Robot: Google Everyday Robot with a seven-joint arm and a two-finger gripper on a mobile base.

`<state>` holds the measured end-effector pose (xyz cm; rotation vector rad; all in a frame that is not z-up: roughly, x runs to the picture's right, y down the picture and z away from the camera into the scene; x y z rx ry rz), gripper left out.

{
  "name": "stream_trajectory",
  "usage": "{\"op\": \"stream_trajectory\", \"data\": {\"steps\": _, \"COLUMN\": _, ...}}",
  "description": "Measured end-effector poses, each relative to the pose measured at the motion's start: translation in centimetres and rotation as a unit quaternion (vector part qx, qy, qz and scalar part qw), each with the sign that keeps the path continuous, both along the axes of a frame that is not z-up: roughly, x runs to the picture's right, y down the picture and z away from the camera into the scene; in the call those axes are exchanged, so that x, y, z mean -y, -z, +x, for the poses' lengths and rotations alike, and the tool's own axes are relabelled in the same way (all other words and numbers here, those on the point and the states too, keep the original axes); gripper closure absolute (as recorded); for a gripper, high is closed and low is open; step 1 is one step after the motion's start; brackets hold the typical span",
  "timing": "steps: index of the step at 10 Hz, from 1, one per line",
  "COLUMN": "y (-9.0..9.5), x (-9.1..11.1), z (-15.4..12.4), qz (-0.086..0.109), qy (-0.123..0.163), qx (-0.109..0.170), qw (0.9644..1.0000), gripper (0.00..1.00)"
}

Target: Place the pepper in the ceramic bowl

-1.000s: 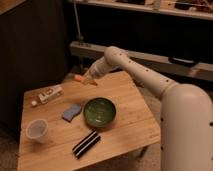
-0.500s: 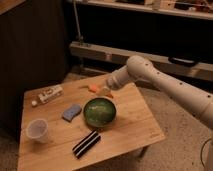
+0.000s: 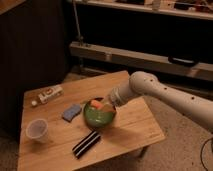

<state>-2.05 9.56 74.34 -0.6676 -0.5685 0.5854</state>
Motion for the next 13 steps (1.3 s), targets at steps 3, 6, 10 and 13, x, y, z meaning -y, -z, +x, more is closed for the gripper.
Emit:
{"op": "stream_trajectory", "data": {"steps": 3, "y": -4.6, "x": -2.1, "z": -2.0, "qz": -0.01, "qy": -0.019, "qx": -0.014, "qw": 0.9997, "gripper": 0.2}}
{"op": "stream_trajectory", "data": {"steps": 6, "y": -6.1, "x": -1.8, "z": -2.9, "qz": -0.003, "qy": -0.056, "qx": -0.022, "qw": 0.9982, "gripper": 0.2}}
{"op": "stream_trajectory", "data": {"steps": 10, "y": -2.3, "x": 1.0, "z": -2.1, "qz": 0.043, "qy": -0.123, "qx": -0.066, "qw": 0.9893, "gripper": 0.2}}
{"op": "stream_trajectory", "data": {"steps": 13, "y": -1.0, "x": 1.5, "z": -1.6, "qz": 0.055, "qy": -0.142, "qx": -0.076, "qw": 0.9854, "gripper": 0.2}}
